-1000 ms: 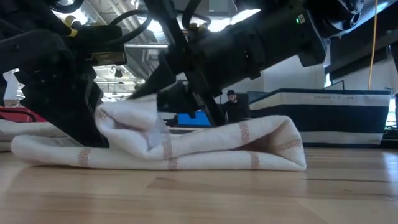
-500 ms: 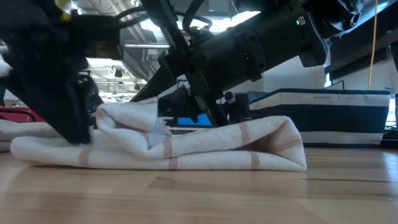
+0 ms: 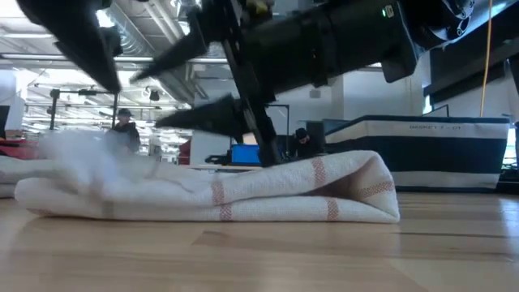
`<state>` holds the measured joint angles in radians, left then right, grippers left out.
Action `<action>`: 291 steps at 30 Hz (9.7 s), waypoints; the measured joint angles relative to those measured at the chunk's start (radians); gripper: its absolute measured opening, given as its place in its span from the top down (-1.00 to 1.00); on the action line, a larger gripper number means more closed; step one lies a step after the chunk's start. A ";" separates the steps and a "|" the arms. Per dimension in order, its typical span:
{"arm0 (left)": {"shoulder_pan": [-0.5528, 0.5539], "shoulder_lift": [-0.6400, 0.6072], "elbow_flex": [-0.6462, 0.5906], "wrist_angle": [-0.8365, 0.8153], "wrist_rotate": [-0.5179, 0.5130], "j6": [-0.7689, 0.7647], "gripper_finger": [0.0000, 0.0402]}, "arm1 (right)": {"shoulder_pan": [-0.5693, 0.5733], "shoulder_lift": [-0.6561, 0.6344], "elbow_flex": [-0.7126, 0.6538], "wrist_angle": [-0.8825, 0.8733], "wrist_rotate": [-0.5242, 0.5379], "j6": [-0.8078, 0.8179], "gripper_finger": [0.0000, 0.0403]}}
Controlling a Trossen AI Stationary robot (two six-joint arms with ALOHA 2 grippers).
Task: Fold towel
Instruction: Fold the white squared towel, then move the white squared towel to the top, then stack the white patterned towel on top of the white squared towel
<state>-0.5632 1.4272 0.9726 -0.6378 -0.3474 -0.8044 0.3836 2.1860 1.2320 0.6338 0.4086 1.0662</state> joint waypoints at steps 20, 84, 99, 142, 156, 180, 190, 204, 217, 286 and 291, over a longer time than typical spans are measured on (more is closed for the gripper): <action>0.032 0.267 0.000 0.156 -0.130 0.183 0.27 | 0.044 -0.180 -0.004 -0.530 -0.151 -0.645 0.07; 0.091 0.143 -0.044 0.160 -0.121 0.107 0.27 | -0.310 -0.263 -0.116 -0.792 0.139 -1.069 0.08; 0.432 0.283 -0.032 0.365 0.151 0.739 0.27 | -0.020 -0.594 -0.179 -0.997 0.046 -0.799 0.08; 0.765 -0.025 0.064 -0.253 0.280 0.804 0.26 | 0.111 -0.605 -0.268 -1.076 0.416 -0.478 0.08; 0.890 -0.093 -0.103 -0.508 0.452 0.873 -0.14 | 0.100 -0.604 -0.471 -0.598 0.190 -0.543 0.08; 0.926 0.196 -0.194 -0.424 0.562 1.109 -0.04 | 0.100 -0.604 -0.497 -0.571 0.211 -0.551 0.08; 0.924 0.286 -0.190 -0.434 0.585 1.114 0.34 | 0.101 -0.591 -0.496 -0.568 0.218 -0.551 0.08; 0.808 0.278 -0.110 -0.386 0.652 0.929 0.92 | 0.100 -0.588 -0.496 -0.567 0.227 -0.551 0.08; 0.625 0.276 -0.092 0.192 0.725 0.568 0.86 | 0.100 -0.589 -0.496 -0.516 0.207 -0.548 0.08; 0.450 0.037 -0.639 1.000 0.523 0.286 0.12 | -0.248 -0.193 -0.378 -0.157 -0.437 -0.584 -0.19; 0.447 0.038 -0.639 0.980 0.516 0.297 0.64 | -0.249 -0.224 -0.380 -0.187 -0.456 -0.623 -0.17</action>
<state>-0.1162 1.4654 0.3336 0.3426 0.1688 -0.5078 0.1346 1.9624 0.8518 0.4464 -0.0472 0.4433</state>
